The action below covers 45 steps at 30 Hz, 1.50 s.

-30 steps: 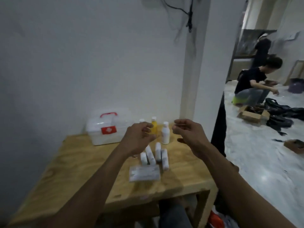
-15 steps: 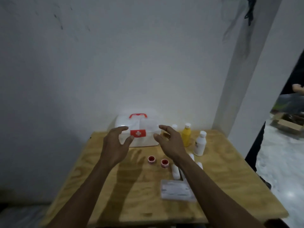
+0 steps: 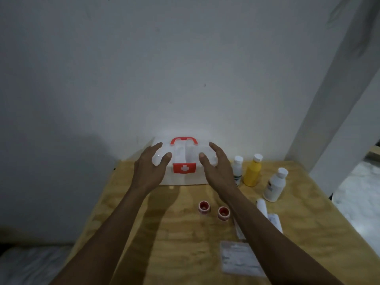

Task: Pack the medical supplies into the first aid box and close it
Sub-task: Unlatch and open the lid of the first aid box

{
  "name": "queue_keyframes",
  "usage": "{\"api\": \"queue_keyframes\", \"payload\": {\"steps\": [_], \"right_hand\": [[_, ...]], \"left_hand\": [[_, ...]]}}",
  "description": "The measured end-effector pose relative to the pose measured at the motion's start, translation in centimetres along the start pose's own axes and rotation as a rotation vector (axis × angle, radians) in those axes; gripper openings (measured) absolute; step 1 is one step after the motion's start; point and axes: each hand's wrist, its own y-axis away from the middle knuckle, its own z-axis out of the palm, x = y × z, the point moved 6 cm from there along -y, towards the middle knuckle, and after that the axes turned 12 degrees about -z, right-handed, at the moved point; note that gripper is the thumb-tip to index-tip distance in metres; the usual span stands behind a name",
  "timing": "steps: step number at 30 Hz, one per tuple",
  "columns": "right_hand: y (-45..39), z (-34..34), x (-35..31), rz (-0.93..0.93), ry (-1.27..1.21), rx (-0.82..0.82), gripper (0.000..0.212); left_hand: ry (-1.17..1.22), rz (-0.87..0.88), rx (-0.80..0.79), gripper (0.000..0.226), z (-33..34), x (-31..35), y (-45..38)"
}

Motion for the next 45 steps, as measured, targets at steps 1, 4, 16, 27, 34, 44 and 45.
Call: {"api": "queue_keyframes", "payload": {"steps": [1, 4, 16, 27, 34, 44, 45], "right_hand": [[0.1, 0.0, 0.0, -0.001, 0.001, -0.003, 0.054], [0.7, -0.2, -0.1, 0.0, 0.012, -0.007, 0.054], [5.1, -2.0, -1.5, -0.007, 0.041, -0.011, 0.057], [9.4, 3.0, -4.0, 0.549, -0.341, 0.442, 0.067], [9.4, 4.4, -2.8, 0.638, -0.38, 0.547, 0.06], [9.7, 3.3, -3.0, 0.382, -0.272, 0.487, 0.046], [9.7, 2.6, -3.5, 0.287, -0.199, 0.46, 0.043]], "left_hand": [[-0.001, -0.004, 0.007, 0.053, 0.0, 0.0, 0.1], [0.009, -0.011, 0.004, 0.054, 0.0, -0.1, 0.5], [0.002, -0.005, 0.025, 0.054, -0.9, -0.3, 5.1], [-0.269, -0.041, -0.028, 0.062, 0.6, 1.7, 2.5], [-0.209, -0.07, -0.004, 0.06, 0.9, 1.2, 2.8], [-0.161, -0.076, -0.001, 0.06, 1.0, 1.0, 2.8], [-0.155, -0.076, -0.003, 0.06, 1.0, 0.9, 2.9]]}}
